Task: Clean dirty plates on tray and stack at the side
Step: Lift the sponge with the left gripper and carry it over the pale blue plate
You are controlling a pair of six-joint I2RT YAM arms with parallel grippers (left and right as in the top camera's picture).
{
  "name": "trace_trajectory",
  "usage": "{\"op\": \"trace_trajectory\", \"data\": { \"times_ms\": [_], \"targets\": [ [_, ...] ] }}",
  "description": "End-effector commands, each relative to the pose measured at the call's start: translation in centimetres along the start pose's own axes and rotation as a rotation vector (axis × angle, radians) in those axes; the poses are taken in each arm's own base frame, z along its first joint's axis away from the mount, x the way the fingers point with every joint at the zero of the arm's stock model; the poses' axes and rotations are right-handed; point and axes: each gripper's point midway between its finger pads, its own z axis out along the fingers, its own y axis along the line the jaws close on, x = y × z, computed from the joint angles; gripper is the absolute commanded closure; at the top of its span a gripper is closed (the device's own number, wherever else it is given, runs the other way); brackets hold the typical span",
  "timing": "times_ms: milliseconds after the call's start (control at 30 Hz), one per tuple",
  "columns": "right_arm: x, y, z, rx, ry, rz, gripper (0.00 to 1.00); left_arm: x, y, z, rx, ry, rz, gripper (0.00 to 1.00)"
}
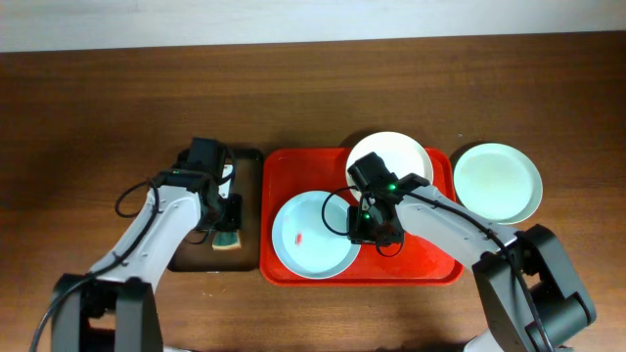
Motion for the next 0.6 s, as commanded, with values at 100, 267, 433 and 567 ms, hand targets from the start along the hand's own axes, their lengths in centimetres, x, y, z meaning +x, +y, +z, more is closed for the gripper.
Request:
{"op": "trace_trajectory", "data": {
  "times_ms": [100,267,433,567],
  "targets": [
    [0.4,-0.2,0.4,0.008,0.011,0.002,0.67,-0.1,-0.4,1.5,0.015,0.037,0.02,0.8],
    [0.4,-0.2,0.4,0.008,0.011,0.002,0.68,0.1,-0.4,1.6,0.014,0.043,0.02,0.75],
    [0.4,-0.2,0.4,0.008,0.011,0.002,0.67,0.8,0.0,2.7,-0.003,0.045,0.021,0.82],
    [0.4,-0.2,0.4,0.008,0.011,0.002,0.67,0.8,0.0,2.7,-0.005,0.041,0.021,0.83]
  ]
}}
